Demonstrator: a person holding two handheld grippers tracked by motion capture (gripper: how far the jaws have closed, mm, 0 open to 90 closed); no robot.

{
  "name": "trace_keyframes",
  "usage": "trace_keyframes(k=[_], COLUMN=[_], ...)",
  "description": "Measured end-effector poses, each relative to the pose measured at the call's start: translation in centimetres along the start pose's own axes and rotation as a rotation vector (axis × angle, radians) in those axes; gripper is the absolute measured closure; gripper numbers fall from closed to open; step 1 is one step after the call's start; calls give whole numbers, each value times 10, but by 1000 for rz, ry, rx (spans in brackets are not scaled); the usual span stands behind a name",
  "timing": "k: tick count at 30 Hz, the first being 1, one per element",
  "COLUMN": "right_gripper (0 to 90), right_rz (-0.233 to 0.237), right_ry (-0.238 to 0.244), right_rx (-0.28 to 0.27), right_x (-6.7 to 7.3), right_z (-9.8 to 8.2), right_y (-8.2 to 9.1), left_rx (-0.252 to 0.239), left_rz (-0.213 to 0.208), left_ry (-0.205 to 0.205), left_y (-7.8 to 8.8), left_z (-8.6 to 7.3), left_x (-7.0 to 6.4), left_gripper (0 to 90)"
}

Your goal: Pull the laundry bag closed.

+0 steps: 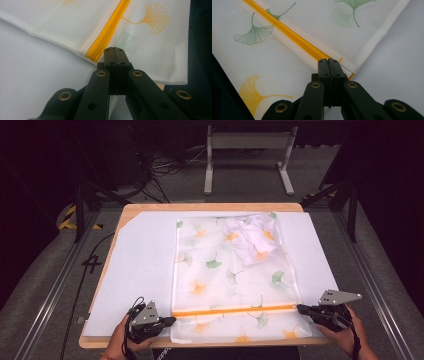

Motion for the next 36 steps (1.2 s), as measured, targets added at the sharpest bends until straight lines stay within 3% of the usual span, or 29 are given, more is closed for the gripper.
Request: trace_keyframes(k=[8,20,29,33,36], right_gripper=[876,790,687,644,589], right_rz=[-20,-27,-70,-92,-110], right_ry=[45,85,111,108,93], right_rx=[-37,-69,-91,-105,-126], right_x=[2,7,4,0,-6], right_z=[4,11,21,24,28], right_y=[6,9,11,12,15], left_rx=[16,-36,-74,-85,-86], left_rz=[29,82,147,167,209], left_ry=[-25,-21,-20,-16,-12], left_y=[2,14,26,30,33], left_z=[2,9,13,14,15], left_x=[1,9,22,26,34], left_gripper=[900,900,817,750,698])
Point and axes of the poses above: each handheld gripper's, and its own axes: y roughly backward along the jaws, z roughly out of its top, x roughly to its left, the point moved 8 cm from there along -y, roughly forward along the jaws, and after that the axes turned 1 degree about z, right-handed, at the moved point
